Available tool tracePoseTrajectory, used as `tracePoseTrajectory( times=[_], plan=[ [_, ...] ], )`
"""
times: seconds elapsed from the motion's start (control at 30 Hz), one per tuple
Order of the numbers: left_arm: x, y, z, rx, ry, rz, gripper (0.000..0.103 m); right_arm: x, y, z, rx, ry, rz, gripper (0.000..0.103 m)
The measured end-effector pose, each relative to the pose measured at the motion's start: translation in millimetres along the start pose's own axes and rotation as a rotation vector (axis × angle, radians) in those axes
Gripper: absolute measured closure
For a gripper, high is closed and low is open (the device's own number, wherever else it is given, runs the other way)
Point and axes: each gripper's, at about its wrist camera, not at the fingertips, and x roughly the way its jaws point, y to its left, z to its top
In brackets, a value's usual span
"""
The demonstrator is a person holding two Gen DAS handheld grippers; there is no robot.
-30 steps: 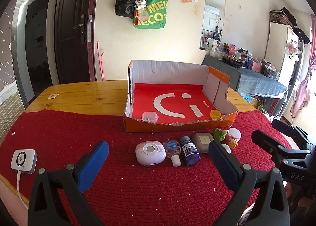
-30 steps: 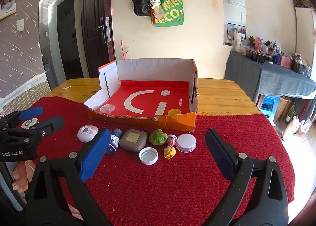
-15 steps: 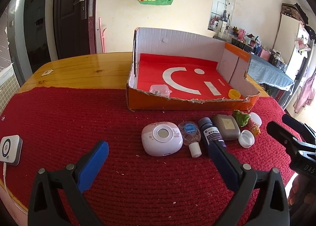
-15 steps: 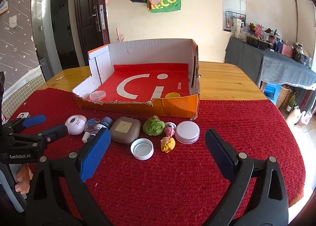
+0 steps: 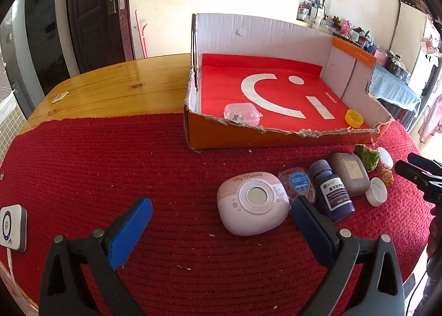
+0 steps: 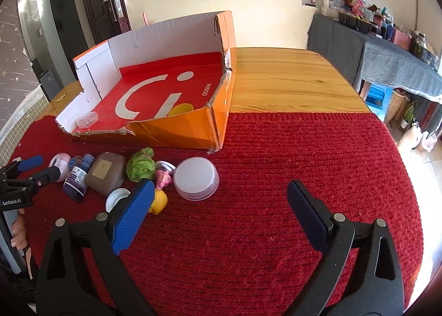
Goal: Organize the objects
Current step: 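Grasp the white My Melody device with left gripper while right gripper grasps the white lid stack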
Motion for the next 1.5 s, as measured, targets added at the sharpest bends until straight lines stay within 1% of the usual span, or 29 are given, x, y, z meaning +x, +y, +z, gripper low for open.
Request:
tracePoseTrajectory(
  times=[0.13, 0.27, 0.37, 0.43, 0.5, 0.57, 0.73, 0.87, 0.9, 0.93, 1.0, 1.03, 1.07, 1.1, 1.2, 1.5],
  plan=[
    [6, 5, -1, 0.0, 0.022, 0.002, 0.0, 13, -4, -1, -0.027, 0.05, -0.008, 0.005],
    [6, 10, -1, 0.007, 0.025, 0.023, 0.0, 21, 1, 0, -0.06, 0.077, -0.005, 0.005],
    [6, 11, 1, 0.012, 0.027, 0.023, 0.001, 25, 5, 1, -0.081, 0.093, -0.004, 0.005],
    [8, 10, 3, 0.019, 0.033, 0.009, 0.005, 26, 8, 2, -0.095, 0.097, -0.003, 0.005],
    [9, 9, 3, 0.029, 0.04, 0.0, 0.012, 27, 10, 4, -0.106, 0.101, -0.003, 0.005],
    [11, 6, 3, 0.035, 0.046, -0.011, 0.017, 30, 10, 5, -0.108, 0.106, -0.004, 0.006],
    [12, 2, 2, 0.045, 0.04, -0.023, 0.02, 31, 13, 6, -0.117, 0.102, 0.009, 0.01],
    [12, -1, 3, 0.055, 0.037, -0.031, 0.028, 31, 14, 6, -0.117, 0.1, 0.018, 0.014],
    [12, -1, 3, 0.055, 0.035, -0.032, 0.032, 31, 14, 6, -0.118, 0.099, 0.02, 0.017],
    [11, -1, 3, 0.054, 0.032, -0.034, 0.035, 31, 15, 7, -0.121, 0.1, 0.021, 0.019],
    [10, 0, 4, 0.051, 0.026, -0.054, 0.046, 32, 17, 7, -0.13, 0.098, 0.026, 0.026],
    [10, 1, 4, 0.043, 0.025, -0.059, 0.046, 32, 19, 8, -0.138, 0.096, 0.031, 0.03],
    [9, 2, 4, 0.029, 0.024, -0.067, 0.046, 31, 21, 8, -0.144, 0.092, 0.04, 0.045],
    [9, 4, 4, 0.02, 0.022, -0.075, 0.046, 30, 22, 8, -0.15, 0.087, 0.046, 0.063],
    [6, 4, 5, 0.015, 0.018, -0.094, 0.046, 27, 26, 7, -0.159, 0.086, 0.079, 0.063],
    [-7, -1, 6, 0.035, -0.014, -0.102, 0.046, 10, 24, 11, -0.138, 0.042, 0.084, 0.063]
  ],
)
